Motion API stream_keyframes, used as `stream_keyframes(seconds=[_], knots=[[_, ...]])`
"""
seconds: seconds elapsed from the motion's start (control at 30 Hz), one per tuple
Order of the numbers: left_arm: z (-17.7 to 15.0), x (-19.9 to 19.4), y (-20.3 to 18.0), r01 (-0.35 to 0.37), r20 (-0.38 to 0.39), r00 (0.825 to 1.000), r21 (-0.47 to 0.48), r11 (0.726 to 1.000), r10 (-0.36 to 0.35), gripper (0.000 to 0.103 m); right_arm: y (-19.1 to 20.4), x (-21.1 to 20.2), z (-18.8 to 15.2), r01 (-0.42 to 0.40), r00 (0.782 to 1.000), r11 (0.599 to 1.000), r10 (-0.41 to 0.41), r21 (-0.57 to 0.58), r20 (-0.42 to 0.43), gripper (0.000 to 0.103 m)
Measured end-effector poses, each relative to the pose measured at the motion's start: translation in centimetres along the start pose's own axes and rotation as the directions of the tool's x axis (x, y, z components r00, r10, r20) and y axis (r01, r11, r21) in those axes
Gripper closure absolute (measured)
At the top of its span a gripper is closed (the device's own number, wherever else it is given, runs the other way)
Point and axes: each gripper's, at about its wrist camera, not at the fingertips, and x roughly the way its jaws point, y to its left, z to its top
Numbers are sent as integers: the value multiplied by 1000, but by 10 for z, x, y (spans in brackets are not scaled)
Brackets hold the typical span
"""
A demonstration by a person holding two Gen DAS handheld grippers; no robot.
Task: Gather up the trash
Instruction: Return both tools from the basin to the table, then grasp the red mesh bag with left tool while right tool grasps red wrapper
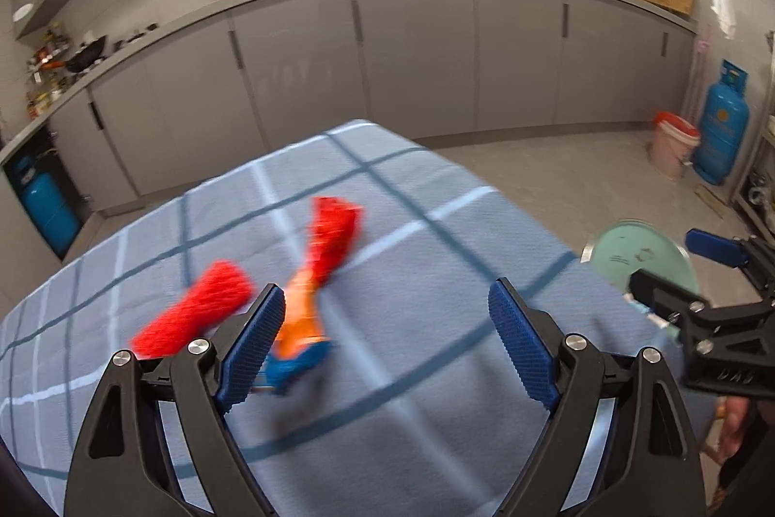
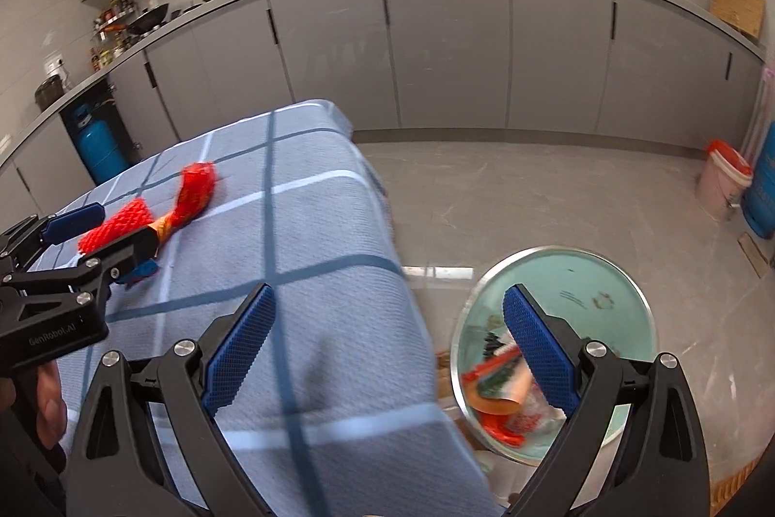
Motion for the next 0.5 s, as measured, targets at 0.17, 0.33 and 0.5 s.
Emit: stream_keyframes(seconds=[0.17, 0.33, 0.5], knots=[[-6, -2, 54, -92, 1, 996, -39, 995, 93, 17, 32, 12, 10, -43, 999, 998, 42, -41, -8, 9], [-13, 10, 104, -179, -27, 984, -62, 982, 178, 17, 62, 24, 16, -79, 997, 994, 78, -71, -17, 9], [-19, 30, 135, -207, -55, 978, -62, 976, 203, 17, 88, 35, 19, -100, 995, 991, 97, -93, -35, 9]])
